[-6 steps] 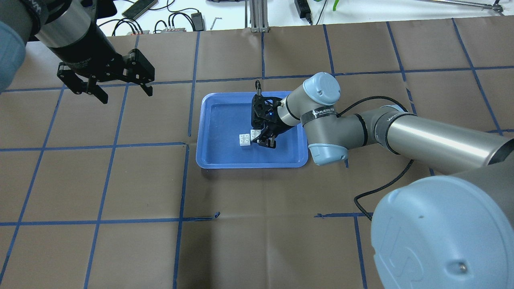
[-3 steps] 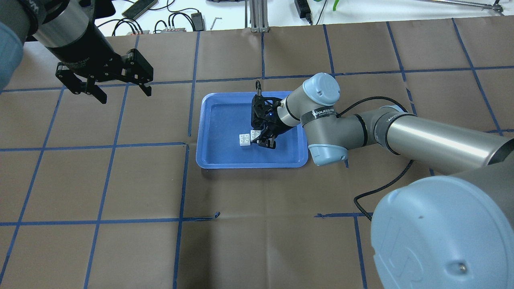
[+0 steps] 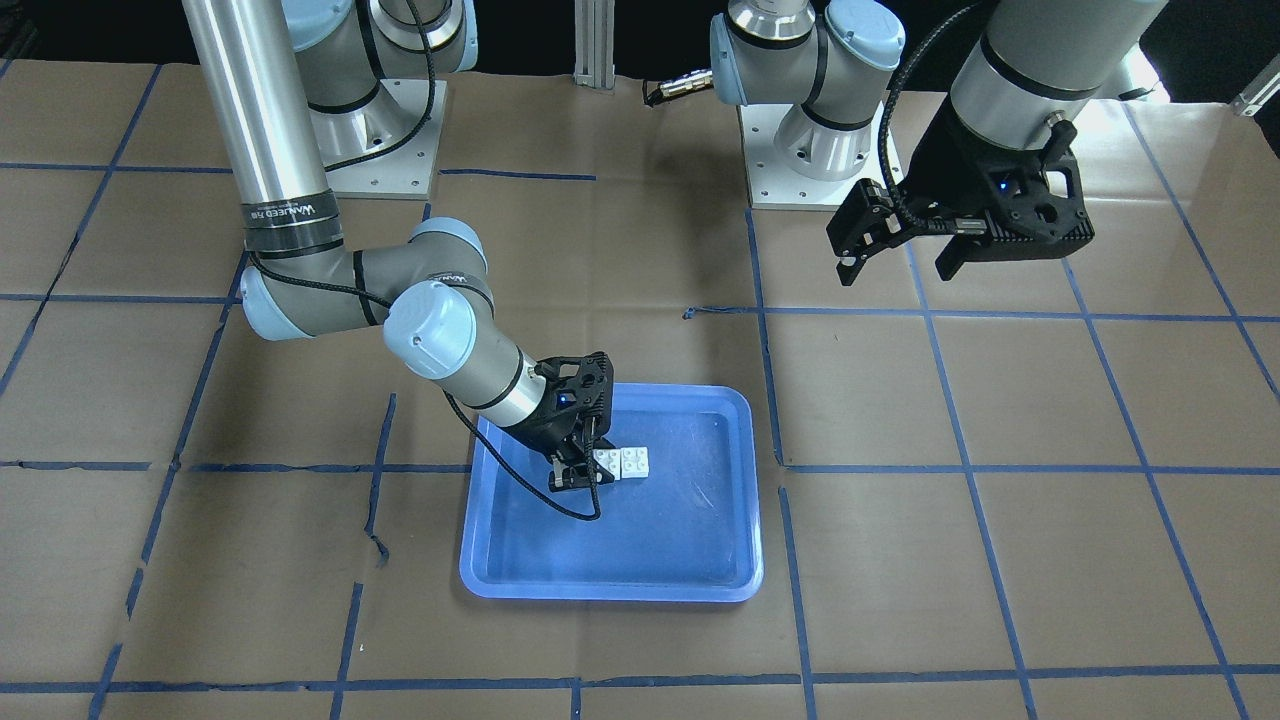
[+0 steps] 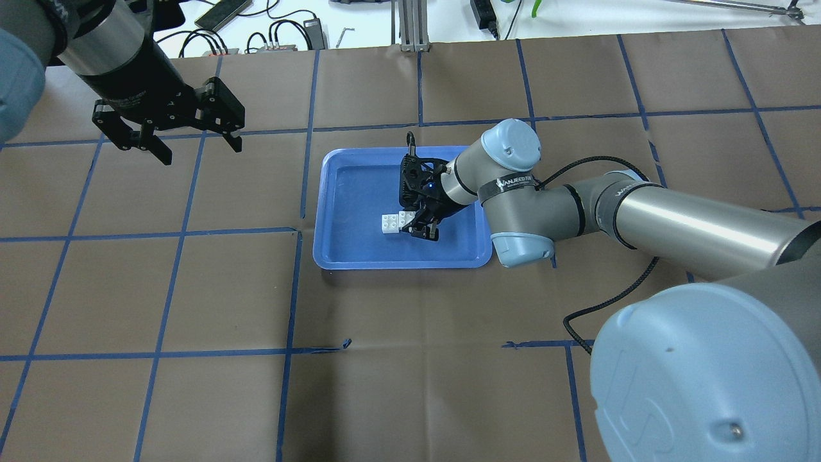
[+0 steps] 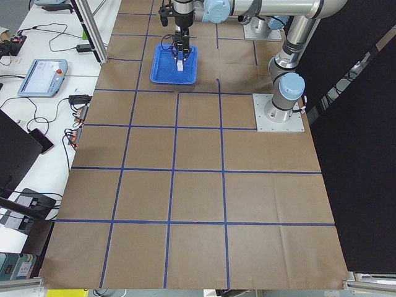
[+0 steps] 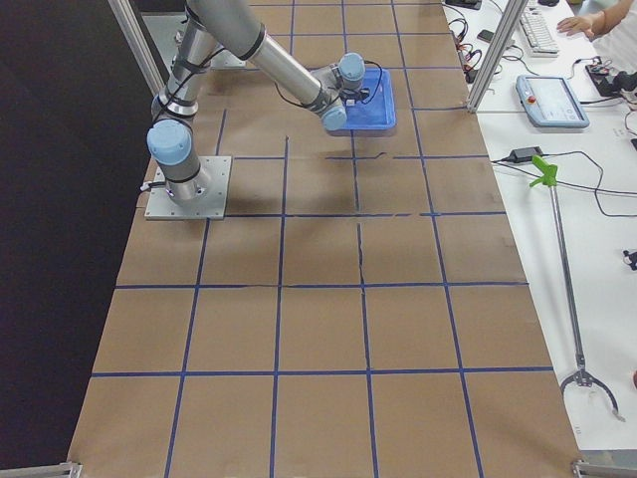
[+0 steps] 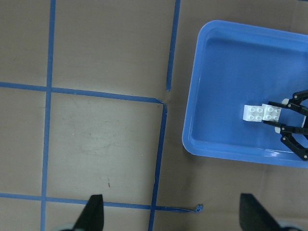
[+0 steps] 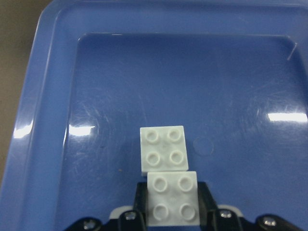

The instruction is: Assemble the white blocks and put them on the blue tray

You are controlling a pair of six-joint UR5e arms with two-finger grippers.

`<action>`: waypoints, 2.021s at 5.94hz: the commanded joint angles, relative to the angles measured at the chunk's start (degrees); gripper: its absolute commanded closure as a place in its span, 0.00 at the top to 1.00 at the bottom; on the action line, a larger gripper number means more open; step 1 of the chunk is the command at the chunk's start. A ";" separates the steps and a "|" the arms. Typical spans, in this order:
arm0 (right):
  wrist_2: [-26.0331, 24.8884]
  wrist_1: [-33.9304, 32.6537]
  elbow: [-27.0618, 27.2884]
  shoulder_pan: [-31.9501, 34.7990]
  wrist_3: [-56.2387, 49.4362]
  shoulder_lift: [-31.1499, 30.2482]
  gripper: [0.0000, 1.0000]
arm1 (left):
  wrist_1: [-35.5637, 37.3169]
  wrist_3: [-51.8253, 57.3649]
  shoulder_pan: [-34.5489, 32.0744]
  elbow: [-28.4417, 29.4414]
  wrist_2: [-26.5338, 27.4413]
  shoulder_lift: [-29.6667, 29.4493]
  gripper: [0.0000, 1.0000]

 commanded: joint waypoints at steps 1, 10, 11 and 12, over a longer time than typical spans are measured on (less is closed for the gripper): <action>0.00 0.00 0.00 0.38 0.06 0.03 0.28 | 0.00 -0.22 -0.02 0.01 0.01 0.19 0.99; 0.09 0.00 0.00 0.38 0.14 0.03 0.43 | -0.17 0.05 -0.02 0.01 0.27 1.24 0.99; 0.09 0.00 0.00 0.38 0.14 0.03 0.44 | -0.26 0.05 -0.02 -0.08 0.27 1.25 0.99; 0.09 0.00 0.09 0.38 0.14 0.03 0.45 | -0.26 0.05 -0.02 -0.08 0.10 1.16 0.99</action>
